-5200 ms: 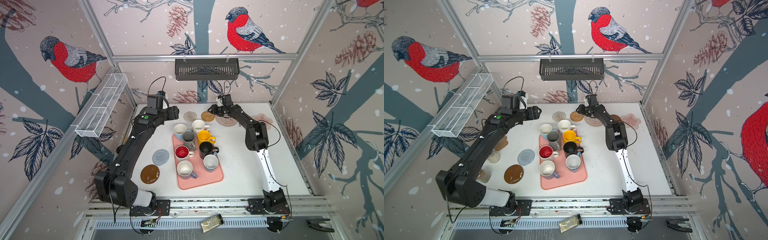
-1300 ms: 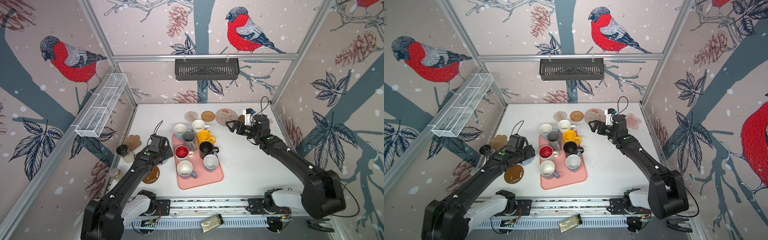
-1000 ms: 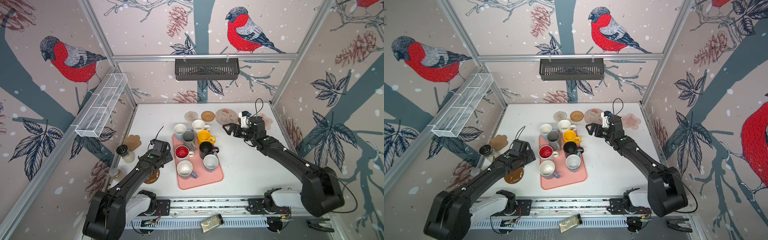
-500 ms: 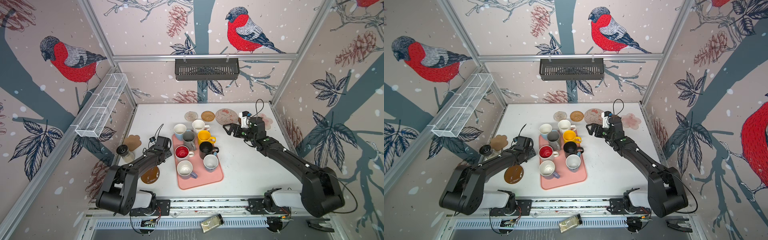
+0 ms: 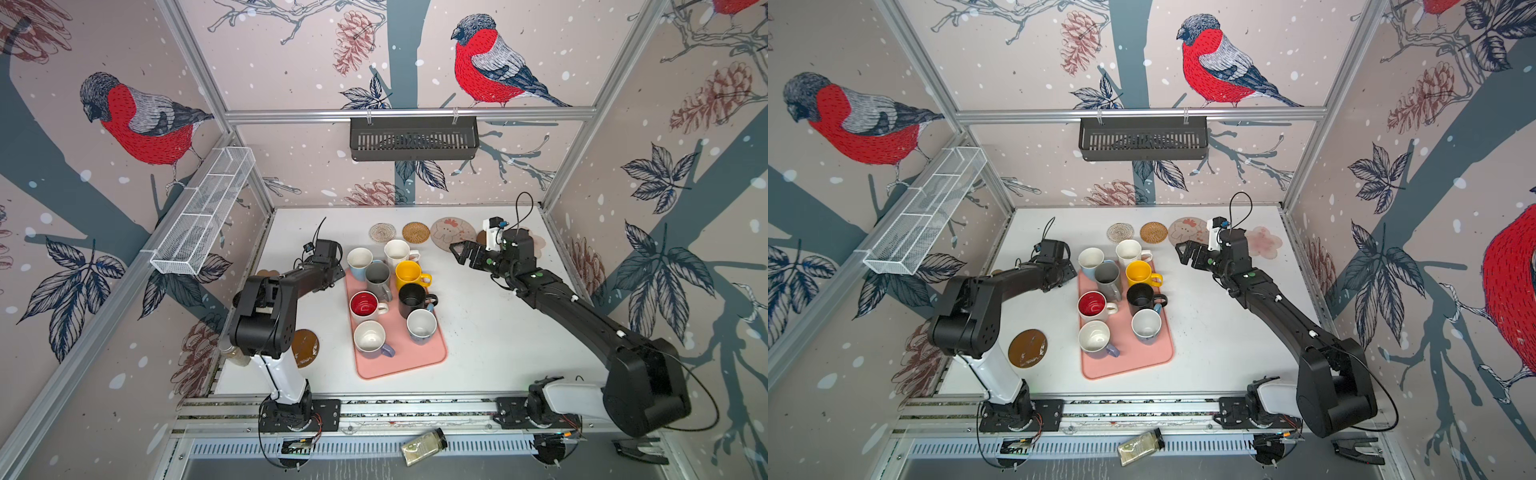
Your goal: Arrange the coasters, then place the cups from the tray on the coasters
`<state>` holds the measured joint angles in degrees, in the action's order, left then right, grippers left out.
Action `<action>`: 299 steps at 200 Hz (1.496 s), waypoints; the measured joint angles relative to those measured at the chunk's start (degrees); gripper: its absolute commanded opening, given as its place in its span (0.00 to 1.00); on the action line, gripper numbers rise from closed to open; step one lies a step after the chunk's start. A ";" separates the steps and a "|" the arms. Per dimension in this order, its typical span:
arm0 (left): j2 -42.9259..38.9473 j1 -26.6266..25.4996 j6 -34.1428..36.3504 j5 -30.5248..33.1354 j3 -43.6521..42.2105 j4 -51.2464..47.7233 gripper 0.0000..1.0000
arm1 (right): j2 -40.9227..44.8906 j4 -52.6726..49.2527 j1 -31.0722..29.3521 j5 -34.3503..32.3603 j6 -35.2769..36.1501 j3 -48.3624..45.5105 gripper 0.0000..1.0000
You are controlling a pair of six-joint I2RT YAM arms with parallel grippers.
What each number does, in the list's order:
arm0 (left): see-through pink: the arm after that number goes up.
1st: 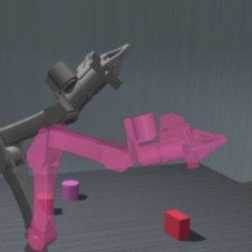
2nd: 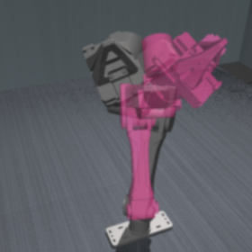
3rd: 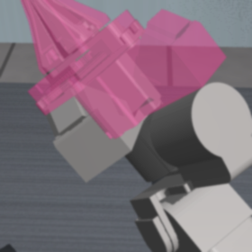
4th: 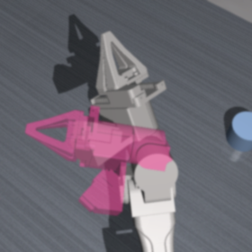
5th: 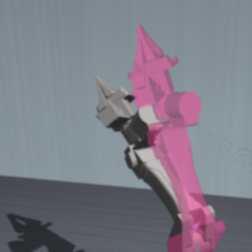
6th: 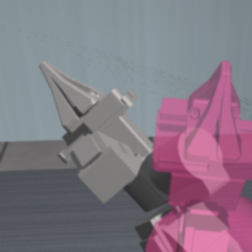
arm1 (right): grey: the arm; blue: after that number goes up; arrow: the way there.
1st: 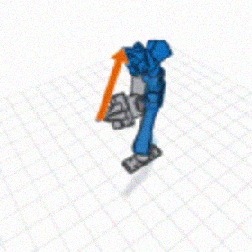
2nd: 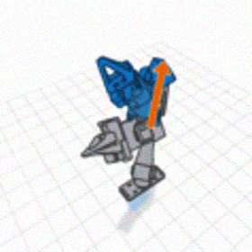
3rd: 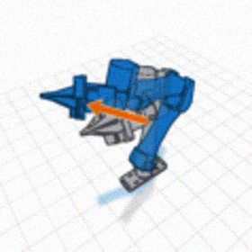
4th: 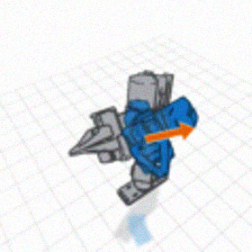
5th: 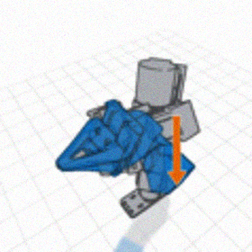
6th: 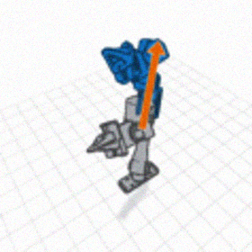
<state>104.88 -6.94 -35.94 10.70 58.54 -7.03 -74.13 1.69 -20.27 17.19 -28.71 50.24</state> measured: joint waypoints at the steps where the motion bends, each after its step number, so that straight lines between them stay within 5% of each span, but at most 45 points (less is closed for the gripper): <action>1: 0.17 0.04 0.02 -0.07 0.22 0.00 0.76 | 0.04 -0.04 0.02 -0.02 0.00 0.00 0.99; 133: 28.37 2.71 5.05 -10.14 44.63 -12.70 0.75 | -4.57 -11.98 1.20 -5.20 1.60 15.80 0.99; 248: 29.05 -1.18 6.38 -19.43 44.52 -9.16 0.72 | -2.80 -13.68 4.52 -6.54 2.01 15.10 0.99; 299: 25.94 -0.68 6.23 -20.57 41.22 -10.62 0.85 | -4.13 -12.85 5.01 -4.92 2.01 15.15 0.99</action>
<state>130.82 -7.62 -29.71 -9.87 99.77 -17.65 -78.26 -11.16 -15.27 12.27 -26.70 65.39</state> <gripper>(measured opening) 0.825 0.991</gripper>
